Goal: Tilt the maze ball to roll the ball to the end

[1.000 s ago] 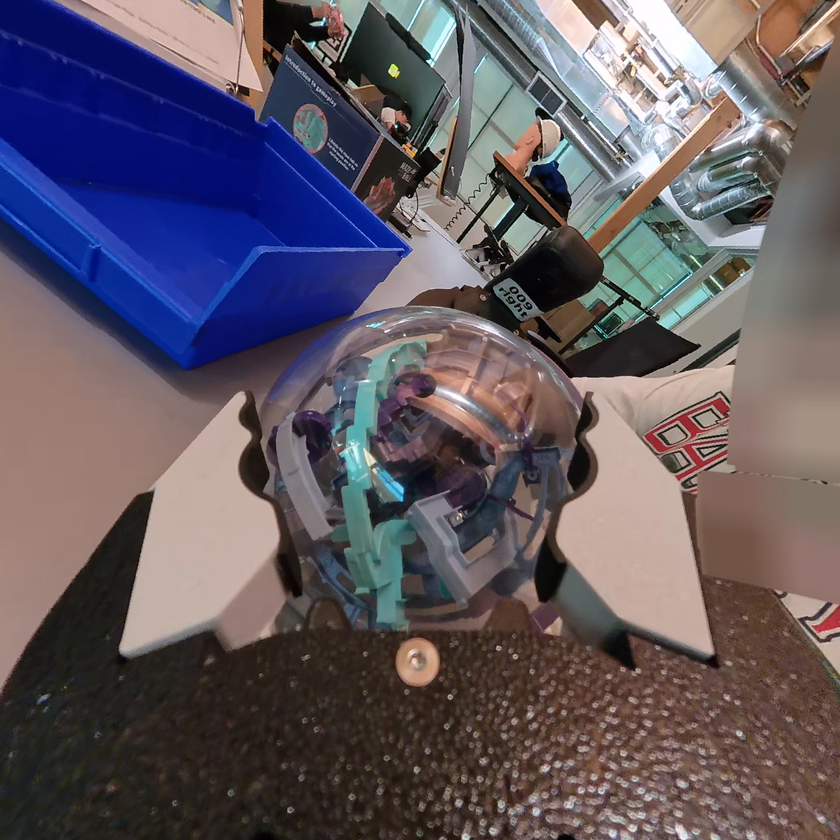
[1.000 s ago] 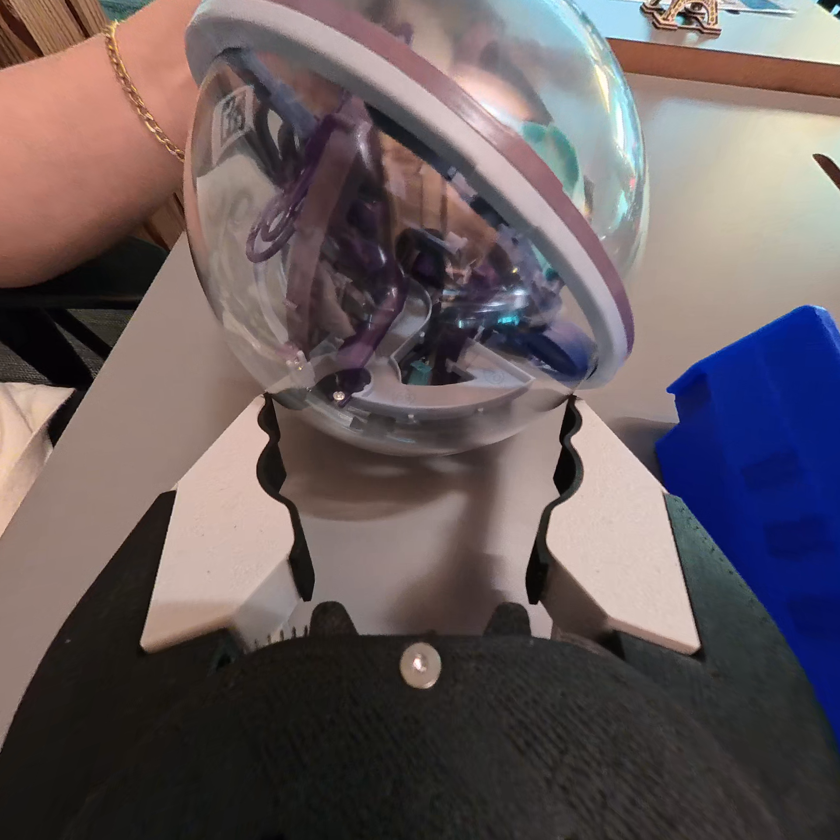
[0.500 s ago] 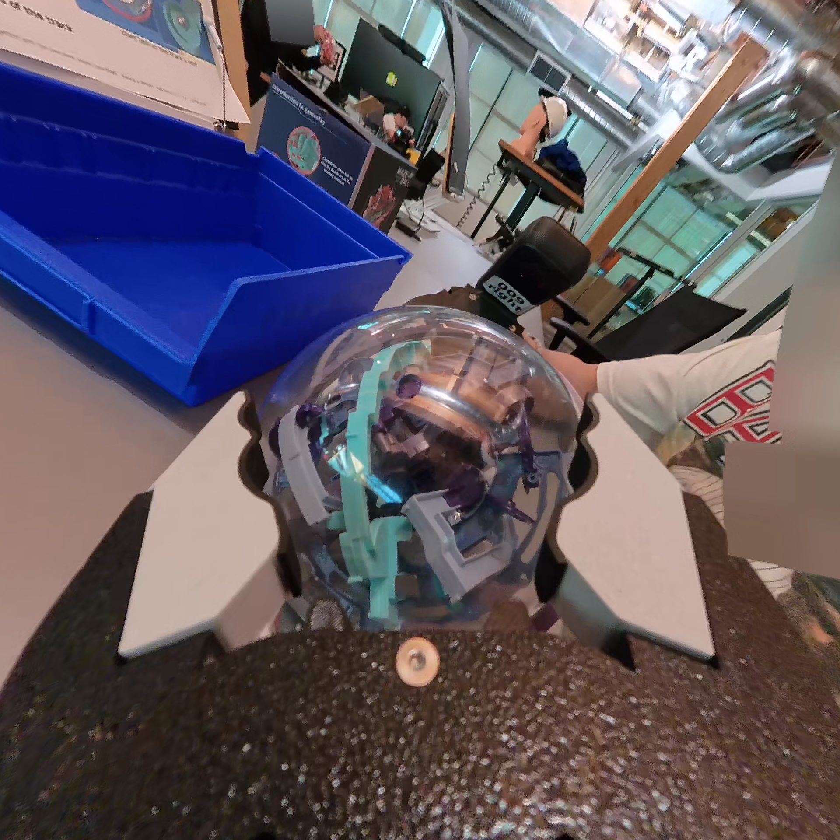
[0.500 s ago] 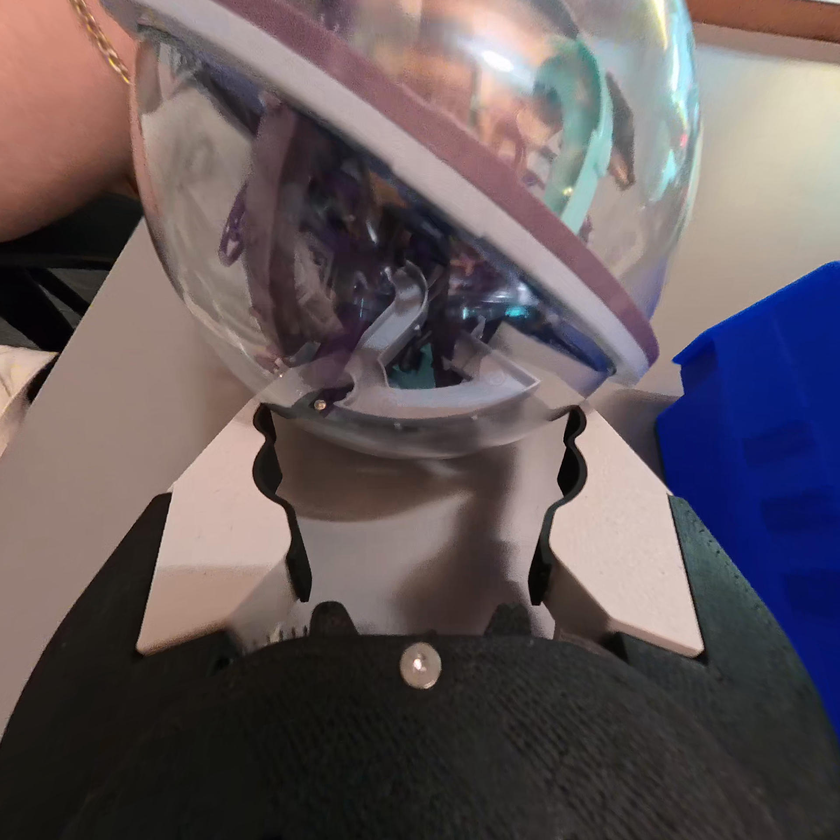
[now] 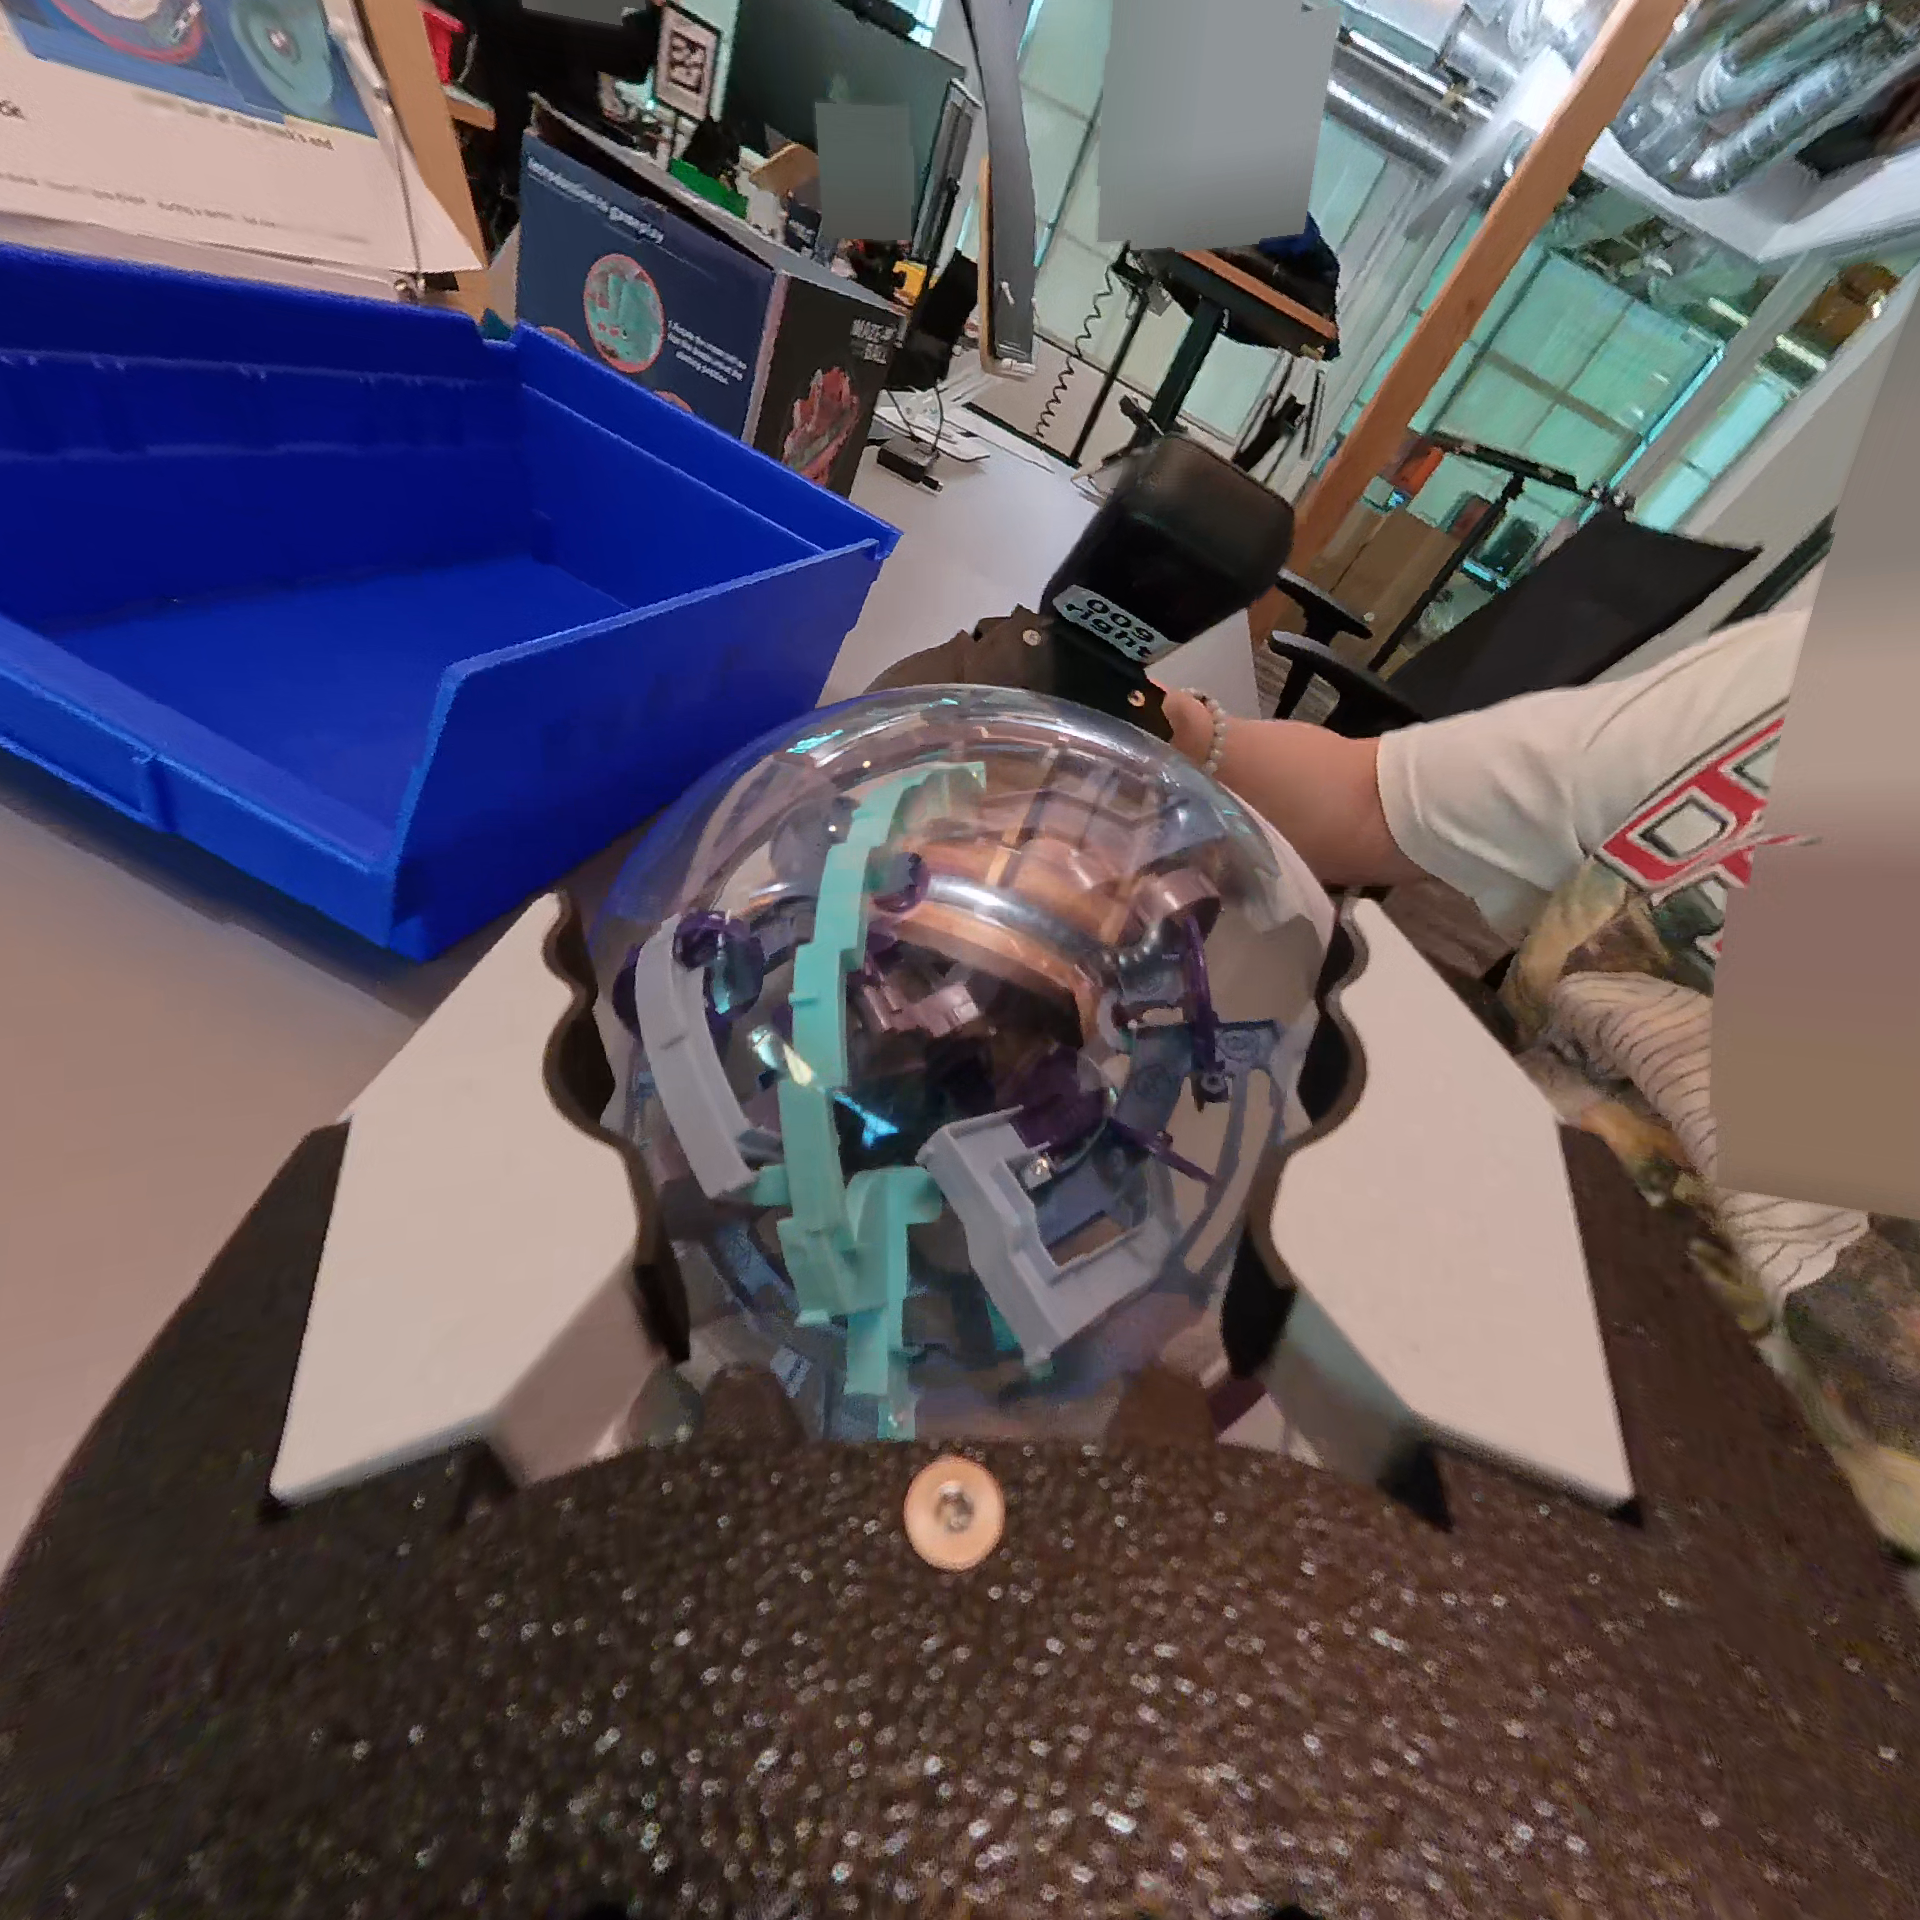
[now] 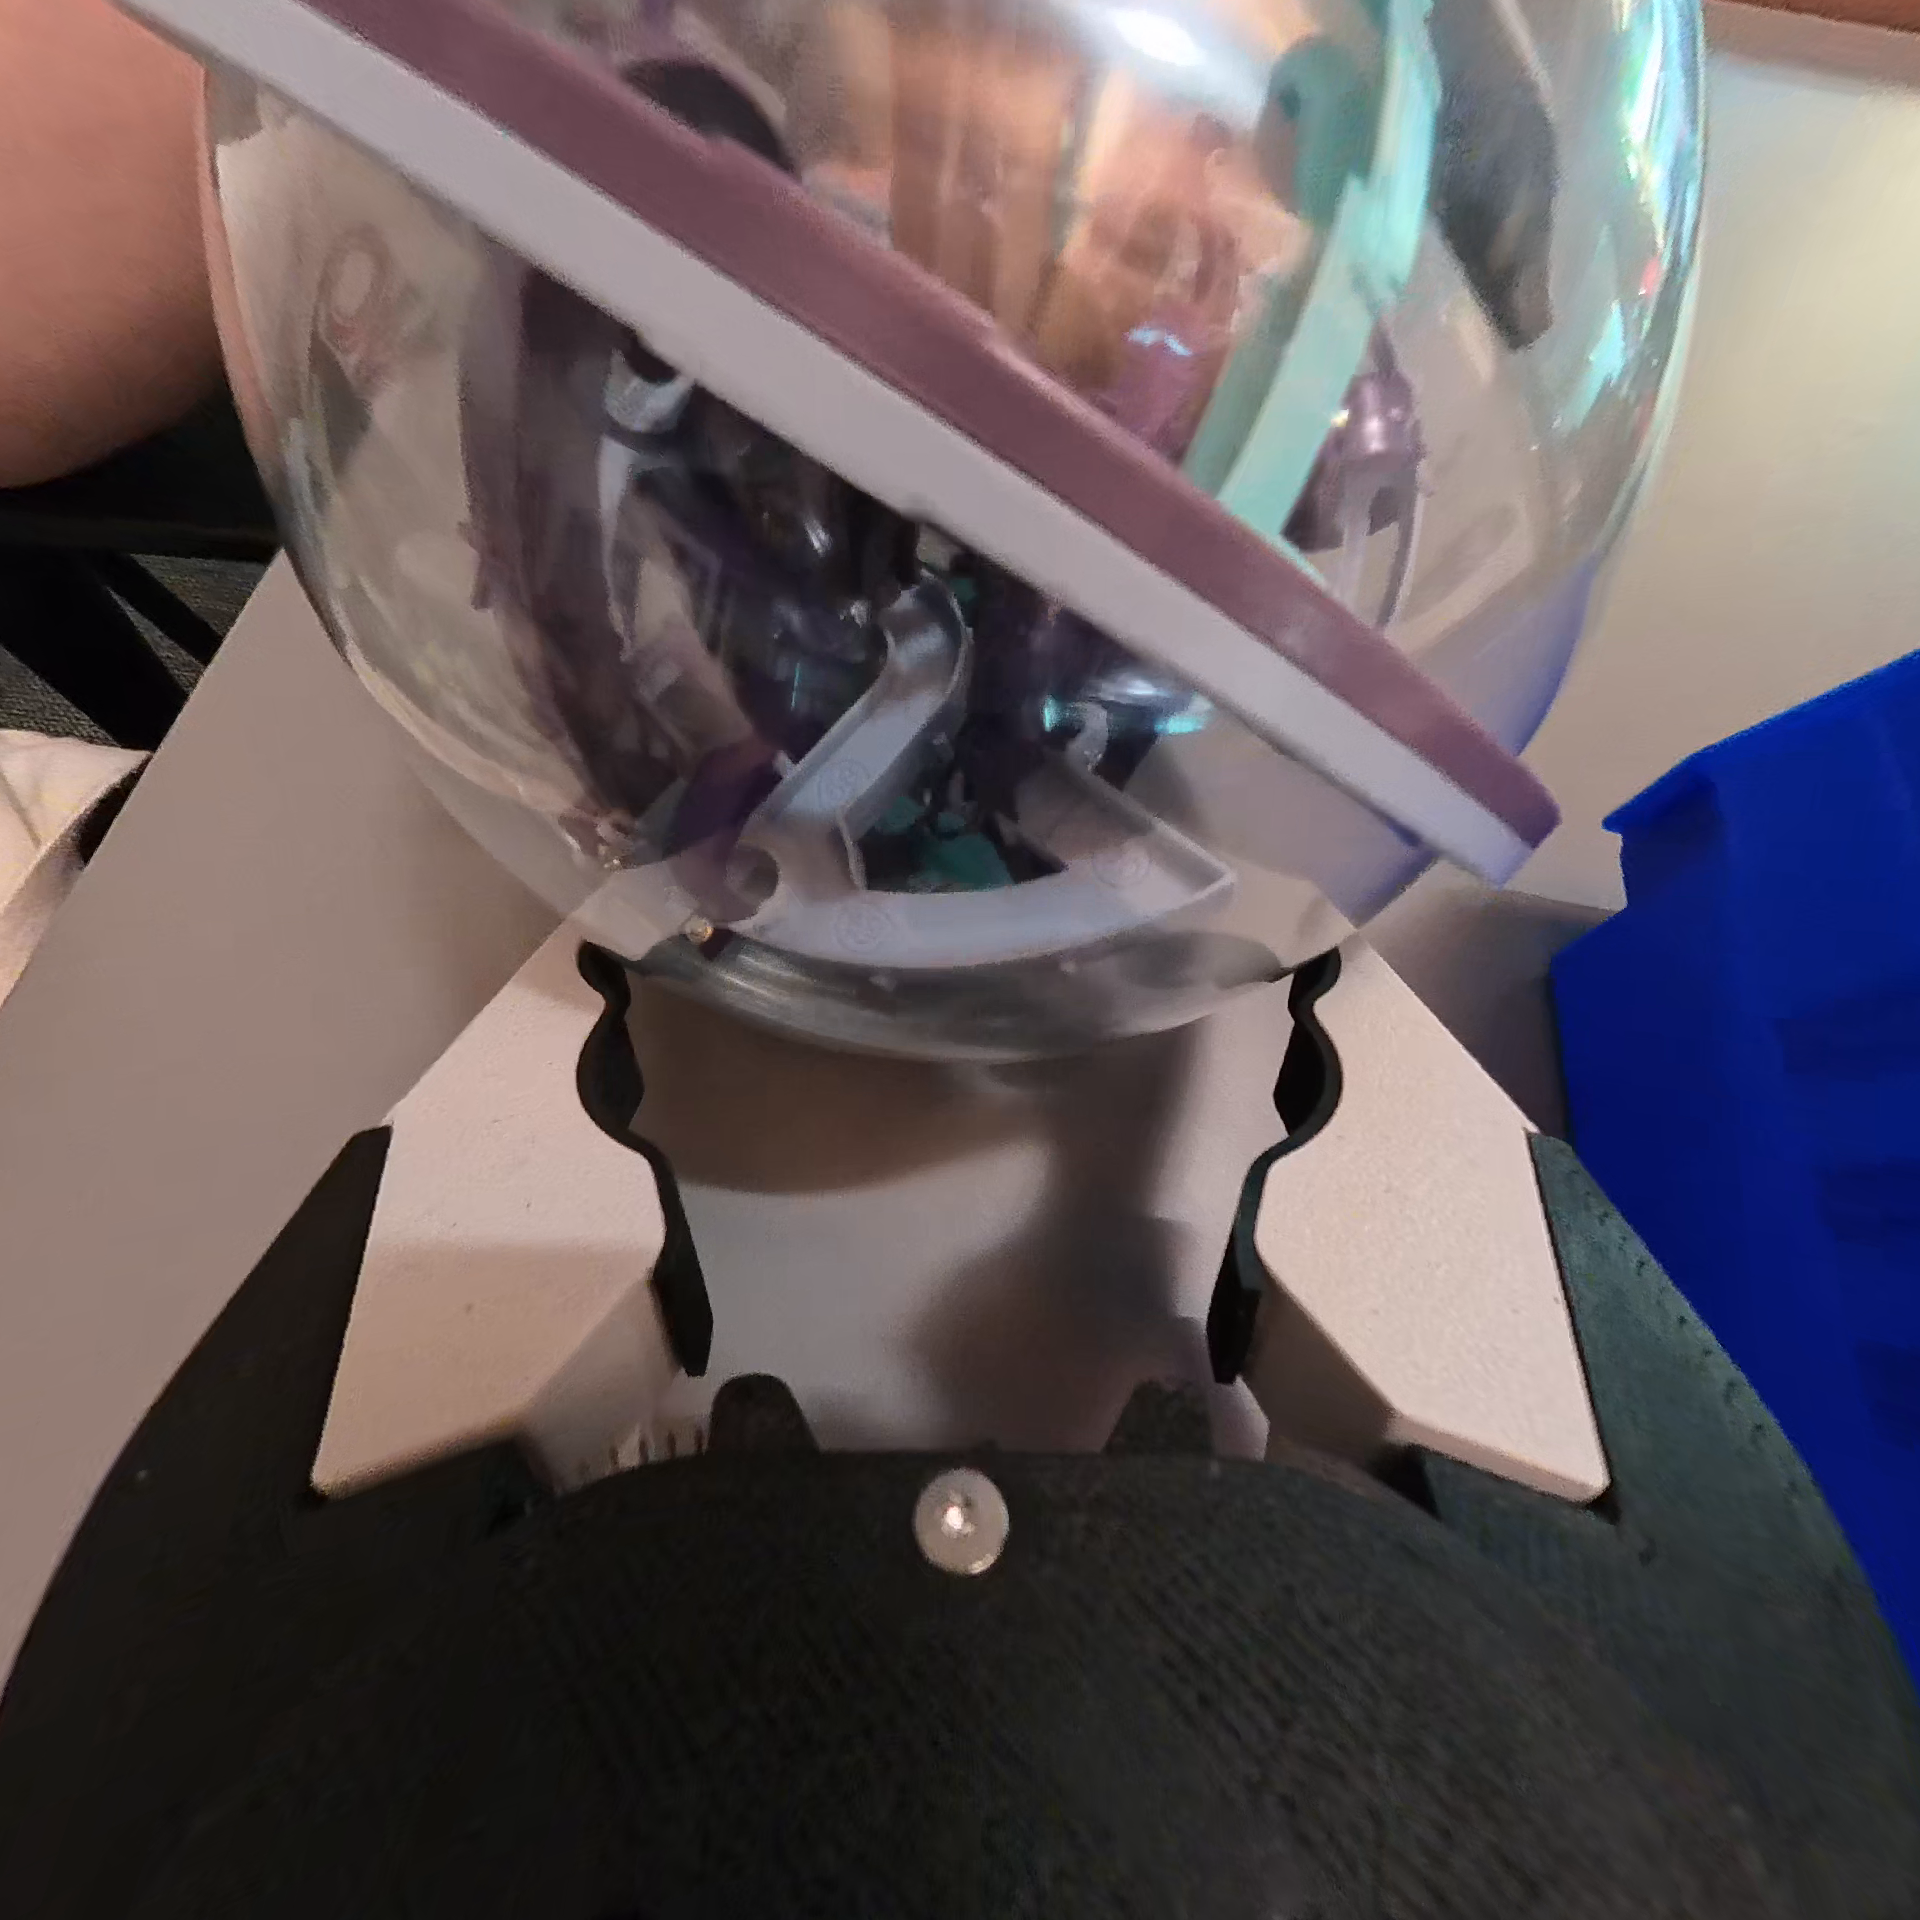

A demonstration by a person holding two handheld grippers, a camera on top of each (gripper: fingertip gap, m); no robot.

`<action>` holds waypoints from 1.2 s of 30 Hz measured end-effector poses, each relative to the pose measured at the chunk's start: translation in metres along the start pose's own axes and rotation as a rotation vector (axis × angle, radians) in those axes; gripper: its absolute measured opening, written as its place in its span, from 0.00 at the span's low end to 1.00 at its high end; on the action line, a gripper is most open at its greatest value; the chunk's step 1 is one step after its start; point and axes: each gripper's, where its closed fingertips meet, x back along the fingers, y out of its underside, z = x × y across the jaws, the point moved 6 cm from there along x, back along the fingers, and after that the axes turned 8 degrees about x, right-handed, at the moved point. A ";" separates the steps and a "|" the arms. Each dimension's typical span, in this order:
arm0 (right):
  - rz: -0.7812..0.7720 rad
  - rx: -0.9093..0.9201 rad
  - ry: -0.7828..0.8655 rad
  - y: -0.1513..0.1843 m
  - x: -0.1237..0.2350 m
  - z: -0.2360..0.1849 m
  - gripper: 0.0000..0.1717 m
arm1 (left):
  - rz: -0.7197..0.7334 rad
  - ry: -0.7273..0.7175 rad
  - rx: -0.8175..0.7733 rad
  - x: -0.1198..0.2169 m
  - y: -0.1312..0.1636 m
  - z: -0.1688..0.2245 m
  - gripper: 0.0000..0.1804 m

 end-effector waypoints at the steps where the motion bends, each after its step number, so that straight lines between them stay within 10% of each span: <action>1: -0.005 0.004 -0.001 0.001 0.000 0.000 0.72 | -0.006 0.009 -0.038 0.000 0.001 0.002 0.74; 12: -0.052 0.080 -0.062 0.011 0.001 -0.005 0.71 | -0.006 0.094 -0.423 0.004 0.013 0.029 0.67; 36: 0.006 0.165 -0.098 0.008 0.021 -0.005 0.72 | 0.146 0.262 -0.369 0.011 -0.002 0.052 0.60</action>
